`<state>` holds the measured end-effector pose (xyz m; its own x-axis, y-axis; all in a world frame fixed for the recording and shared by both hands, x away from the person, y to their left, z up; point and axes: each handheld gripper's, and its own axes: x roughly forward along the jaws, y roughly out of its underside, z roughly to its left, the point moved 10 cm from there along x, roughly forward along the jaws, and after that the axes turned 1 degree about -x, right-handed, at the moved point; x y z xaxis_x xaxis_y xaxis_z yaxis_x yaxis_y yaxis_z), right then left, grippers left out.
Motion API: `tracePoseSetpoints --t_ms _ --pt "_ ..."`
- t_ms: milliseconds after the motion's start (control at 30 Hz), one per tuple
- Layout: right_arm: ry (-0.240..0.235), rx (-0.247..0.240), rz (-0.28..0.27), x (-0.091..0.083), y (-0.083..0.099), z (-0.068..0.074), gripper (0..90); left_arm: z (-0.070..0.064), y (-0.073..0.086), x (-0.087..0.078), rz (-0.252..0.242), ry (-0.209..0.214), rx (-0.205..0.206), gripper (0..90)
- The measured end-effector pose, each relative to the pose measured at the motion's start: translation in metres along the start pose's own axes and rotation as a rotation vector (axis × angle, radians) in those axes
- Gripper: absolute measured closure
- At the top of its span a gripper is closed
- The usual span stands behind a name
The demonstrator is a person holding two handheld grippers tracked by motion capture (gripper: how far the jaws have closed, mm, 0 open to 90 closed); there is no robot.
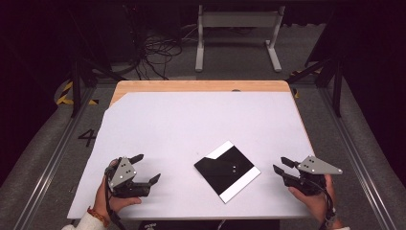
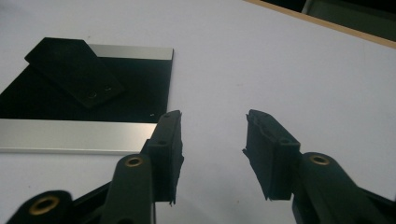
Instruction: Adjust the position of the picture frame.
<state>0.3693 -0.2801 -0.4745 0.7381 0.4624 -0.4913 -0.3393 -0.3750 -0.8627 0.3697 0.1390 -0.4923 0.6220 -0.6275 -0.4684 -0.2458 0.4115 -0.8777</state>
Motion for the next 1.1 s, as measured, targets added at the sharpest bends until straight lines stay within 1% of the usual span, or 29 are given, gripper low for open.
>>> tracePoseSetpoints --t_ms 67,100,133,167,200,233,300,367,400,433,467,533,567,600,633,667,700,733,767,800,833,867,900,933,967,1000,1033,1067,1100 --pt "-0.005 0.003 -0.003 0.001 0.0 0.0 53.7 -0.002 0.0 0.001 0.008 0.008 0.004 14.0" --pt "-0.031 0.014 -0.007 0.002 0.0 0.003 51.4 -0.005 0.003 0.006 0.042 0.024 0.021 13.9" --pt "-0.034 0.015 -0.008 0.003 0.0 0.003 51.4 -0.005 0.003 0.006 0.042 0.024 0.021 13.2" --pt "-0.033 0.013 -0.001 0.003 0.0 0.002 51.4 -0.009 0.005 0.008 0.057 0.046 0.018 11.9" --pt "-0.033 0.013 -0.001 0.003 0.0 0.002 51.4 -0.01 0.006 0.009 0.066 0.059 0.026 11.9" --pt "-0.035 0.023 0.002 0.005 0.0 0.001 51.7 -0.013 0.007 0.01 0.067 0.083 0.028 11.9" --pt "-0.032 0.032 0.015 0.007 0.002 0.001 52.8 -0.014 0.007 0.01 0.065 0.101 0.02 11.0" --pt "-0.023 0.028 0.042 0.011 0.005 0.001 54.7 -0.014 0.007 0.01 0.064 0.101 0.022 11.2" --pt "-0.024 0.019 0.054 0.014 0.006 0.001 56.1 -0.015 0.007 0.011 0.062 0.115 0.012 13.2" --pt "-0.028 0.016 0.058 0.015 0.007 0.002 57.5 -0.016 0.008 0.011 0.068 0.118 0.014 14.1" --pt "-0.028 0.01 0.065 0.016 0.007 0.003 59.2 -0.017 0.01 0.011 0.077 0.125 0.02 14.3" --pt "-0.029 0.001 0.078 0.019 0.008 0.004 61.0 -0.019 0.011 0.011 0.084 0.126 0.029 17.7" --pt "-0.029 0.001 0.078 0.019 0.008 0.004 61.0 -0.019 0.011 0.011 0.084 0.126 0.029 20.3" --pt "-0.035 -0.001 0.085 0.02 0.009 0.006 63.6 -0.02 0.009 0.011 0.079 0.123 0.038 20.3" --pt "-0.038 -0.014 0.1 0.022 0.012 0.007 67.2 -0.02 0.009 0.012 0.082 0.118 0.036 27.3" --pt "-0.042 -0.018 0.108 0.024 0.013 0.009 70.2 -0.021 0.011 0.015 0.104 0.117 0.039 31.1" --pt "-0.042 -0.018 0.108 0.024 0.013 0.009 70.2 -0.021 0.011 0.015 0.104 0.117 0.039 36.1" --pt "-0.05 -0.023 0.112 0.025 0.014 0.01 73.5 -0.022 0.011 0.016 0.113 0.129 0.05 41.5" --pt "-0.054 -0.024 0.115 0.025 0.014 0.011 74.3 -0.022 0.01 0.018 0.112 0.146 0.05 43.7" --pt "-0.054 -0.024 0.115 0.025 0.014 0.011 74.3 -0.022 0.01 0.018 0.112 0.146 0.05 49.0" --pt "-0.06 -0.027 0.118 0.026 0.014 0.012 75.8 -0.022 0.01 0.019 0.111 0.155 0.051 49.0" --pt "-0.07 -0.033 0.125 0.027 0.015 0.015 77.7 -0.022 0.008 0.021 0.107 0.178 0.049 55.6" --pt "-0.07 -0.033 0.125 0.027 0.015 0.015 77.7 -0.022 0.008 0.021 0.107 0.178 0.049 59.2" --pt "-0.079 -0.038 0.134 0.028 0.017 0.017 79.0 -0.023 0.007 0.023 0.111 0.196 0.063 63.7" --pt "-0.082 -0.042 0.139 0.028 0.018 0.018 79.8 -0.023 0.006 0.024 0.112 0.204 0.059 67.0" --pt "-0.09 -0.043 0.142 0.029 0.018 0.02 80.3 -0.024 0.005 0.026 0.116 0.212 0.066 70.2" --pt "-0.09 -0.043 0.142 0.029 0.018 0.02 80.3 -0.024 0.005 0.026 0.116 0.212 0.066 74.0" --pt "-0.096 -0.047 0.147 0.029 0.019 0.021 80.4 -0.025 0.005 0.028 0.122 0.212 0.076 74.0" --pt "-0.104 -0.053 0.155 0.029 0.021 0.024 81.2 -0.026 0.004 0.031 0.13 0.22 0.08 81.7"
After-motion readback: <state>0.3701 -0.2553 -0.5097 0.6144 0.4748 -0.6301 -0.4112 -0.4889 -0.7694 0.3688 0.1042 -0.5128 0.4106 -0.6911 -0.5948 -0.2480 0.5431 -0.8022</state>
